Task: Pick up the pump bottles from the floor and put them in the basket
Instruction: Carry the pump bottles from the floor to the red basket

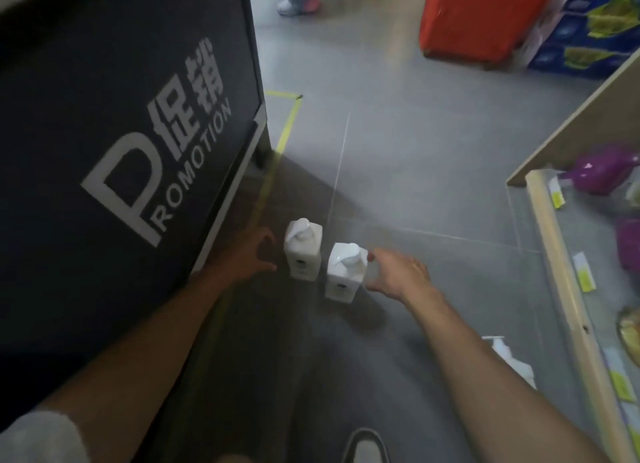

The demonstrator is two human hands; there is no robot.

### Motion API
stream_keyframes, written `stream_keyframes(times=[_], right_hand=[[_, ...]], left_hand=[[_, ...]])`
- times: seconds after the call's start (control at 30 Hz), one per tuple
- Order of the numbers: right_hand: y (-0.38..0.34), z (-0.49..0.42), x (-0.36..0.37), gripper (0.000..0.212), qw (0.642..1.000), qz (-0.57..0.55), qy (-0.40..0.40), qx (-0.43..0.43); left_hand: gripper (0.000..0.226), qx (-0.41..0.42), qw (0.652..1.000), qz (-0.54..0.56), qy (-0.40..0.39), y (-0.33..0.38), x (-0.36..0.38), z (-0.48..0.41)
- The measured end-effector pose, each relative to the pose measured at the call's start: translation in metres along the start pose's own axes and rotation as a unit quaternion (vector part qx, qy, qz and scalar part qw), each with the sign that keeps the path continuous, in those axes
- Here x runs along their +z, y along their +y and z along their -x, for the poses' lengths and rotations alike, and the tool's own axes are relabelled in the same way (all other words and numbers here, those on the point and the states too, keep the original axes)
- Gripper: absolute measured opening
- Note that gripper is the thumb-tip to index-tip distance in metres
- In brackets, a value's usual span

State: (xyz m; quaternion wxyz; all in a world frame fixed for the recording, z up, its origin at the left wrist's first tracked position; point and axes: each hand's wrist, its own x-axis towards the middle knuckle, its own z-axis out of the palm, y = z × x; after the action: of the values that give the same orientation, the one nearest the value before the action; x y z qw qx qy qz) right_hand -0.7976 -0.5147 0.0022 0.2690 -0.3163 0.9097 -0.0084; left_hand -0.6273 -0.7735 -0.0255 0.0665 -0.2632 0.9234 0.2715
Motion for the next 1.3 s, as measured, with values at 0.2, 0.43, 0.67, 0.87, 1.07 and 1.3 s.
stream_keyframes(times=[0.2,0.43,0.67,0.87,1.07,1.3], right_hand=[[0.016,-0.027,0.044,0.087,0.999,-0.031,0.012,-0.003],[0.026,-0.043,0.077,0.093,0.983,-0.178,0.033,-0.009],[0.031,-0.068,0.106,0.089,0.944,-0.325,0.047,-0.034],[0.023,-0.078,0.129,0.089,0.918,-0.384,0.092,-0.039],[0.013,-0.075,0.150,0.087,0.876,-0.457,0.155,-0.022],[0.016,-0.054,0.127,0.085,0.869,-0.460,0.179,-0.025]], left_hand=[[0.099,-0.034,0.981,0.189,-0.014,-0.022,0.059,-0.025],[0.104,0.022,0.949,0.311,-0.051,-0.016,0.073,-0.063],[0.084,0.026,0.942,0.330,-0.049,-0.014,0.090,-0.086],[0.061,0.002,0.930,0.364,0.037,-0.009,0.123,-0.083],[0.070,-0.015,0.919,0.381,0.094,-0.014,0.139,-0.070],[0.077,-0.028,0.914,0.399,0.068,-0.007,0.122,-0.042]])
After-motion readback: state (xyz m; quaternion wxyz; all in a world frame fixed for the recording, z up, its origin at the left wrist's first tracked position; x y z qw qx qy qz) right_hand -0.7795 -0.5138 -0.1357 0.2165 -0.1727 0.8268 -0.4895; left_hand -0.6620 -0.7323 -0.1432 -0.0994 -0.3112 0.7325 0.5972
